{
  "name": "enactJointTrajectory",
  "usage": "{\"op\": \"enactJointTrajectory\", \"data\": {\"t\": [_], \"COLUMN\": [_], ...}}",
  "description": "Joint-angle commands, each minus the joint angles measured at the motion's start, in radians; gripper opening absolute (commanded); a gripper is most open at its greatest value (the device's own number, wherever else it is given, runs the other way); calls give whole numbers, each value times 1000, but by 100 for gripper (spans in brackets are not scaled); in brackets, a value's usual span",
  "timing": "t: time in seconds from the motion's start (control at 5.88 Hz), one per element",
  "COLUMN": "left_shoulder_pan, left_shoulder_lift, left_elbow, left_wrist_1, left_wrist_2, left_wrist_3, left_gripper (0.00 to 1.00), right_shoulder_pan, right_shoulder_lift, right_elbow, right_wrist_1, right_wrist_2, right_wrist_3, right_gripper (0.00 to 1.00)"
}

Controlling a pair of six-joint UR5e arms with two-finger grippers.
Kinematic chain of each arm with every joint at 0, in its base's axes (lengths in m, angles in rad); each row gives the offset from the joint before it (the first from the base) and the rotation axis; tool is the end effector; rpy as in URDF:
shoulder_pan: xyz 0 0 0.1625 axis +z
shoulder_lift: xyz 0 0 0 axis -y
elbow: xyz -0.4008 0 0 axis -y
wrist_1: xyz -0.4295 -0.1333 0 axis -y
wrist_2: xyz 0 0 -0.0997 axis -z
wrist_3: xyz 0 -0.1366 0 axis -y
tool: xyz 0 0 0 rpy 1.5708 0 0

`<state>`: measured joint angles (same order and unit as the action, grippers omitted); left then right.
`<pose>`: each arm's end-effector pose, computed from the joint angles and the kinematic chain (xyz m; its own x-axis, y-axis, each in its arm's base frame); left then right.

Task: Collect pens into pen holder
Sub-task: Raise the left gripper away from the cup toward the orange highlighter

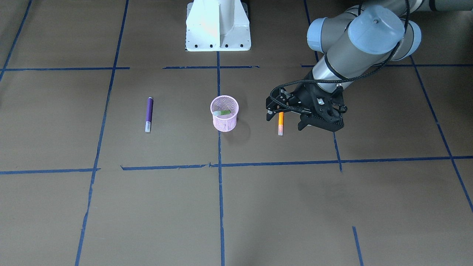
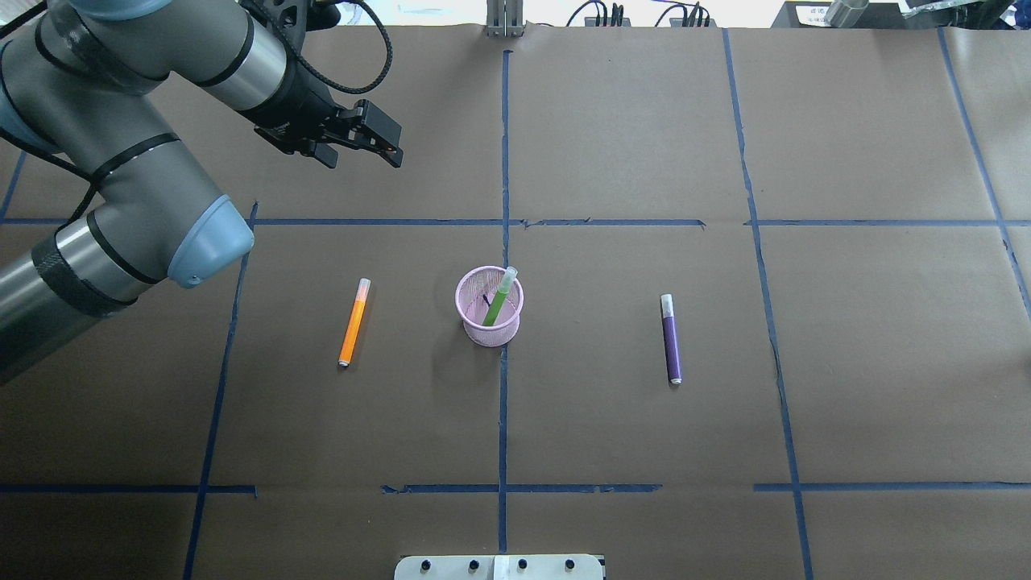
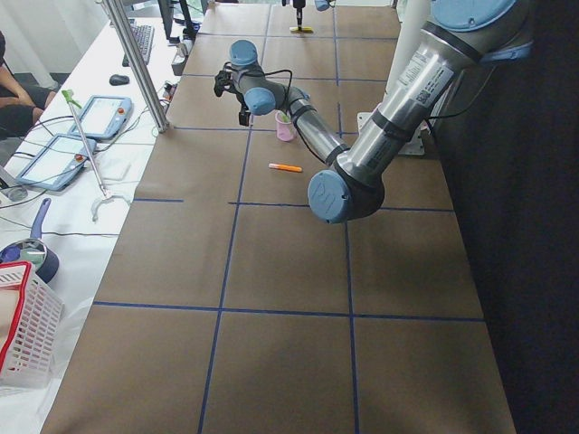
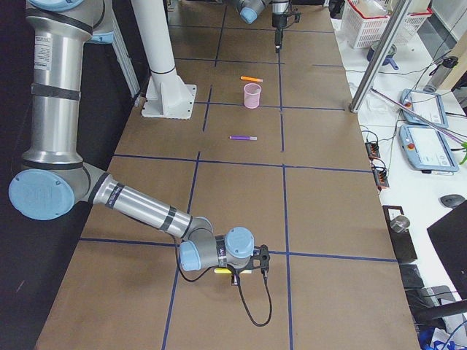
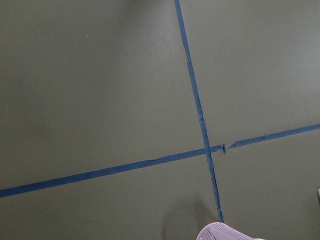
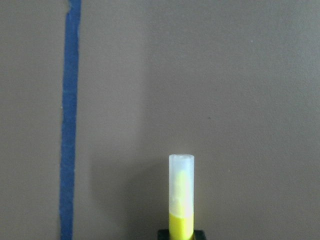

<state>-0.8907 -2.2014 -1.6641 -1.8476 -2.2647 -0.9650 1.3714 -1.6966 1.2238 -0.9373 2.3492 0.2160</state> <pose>0.4047 -0.5734 0.1745 0.4266 0.1687 -0.8886 0.0198 0.9805 0.1956 -0.0517 -0.4446 0.8358 0.7019 -0.0380 0.7113 0.0462 0.9989 0.0077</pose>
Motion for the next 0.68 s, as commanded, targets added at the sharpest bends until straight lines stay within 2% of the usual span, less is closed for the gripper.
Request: {"op": "enactJointTrajectory", "data": {"t": [0.0,0.17,0.34,0.51], "left_shoulder_pan": [2,9,33,76], "left_shoulder_lift": [8,26,32,34], "left_elbow": [15,20,15,11], "left_wrist_1": [5,21,104,179], "left_wrist_2": [-2,-2,5,36], "left_wrist_3": [0,2,70,115], "left_gripper": [100,100,100,100], "right_shoulder_pan": [2,21,46,48], "right_shoulder_lift": [8,11,24,29], "right_elbow": [61,179,266,404], "right_wrist_1": [0,-14,-15,-37], "right_wrist_2": [5,2,2,5], "right_wrist_3": [0,3,12,58], "right_gripper": [0,0,0,0]}}
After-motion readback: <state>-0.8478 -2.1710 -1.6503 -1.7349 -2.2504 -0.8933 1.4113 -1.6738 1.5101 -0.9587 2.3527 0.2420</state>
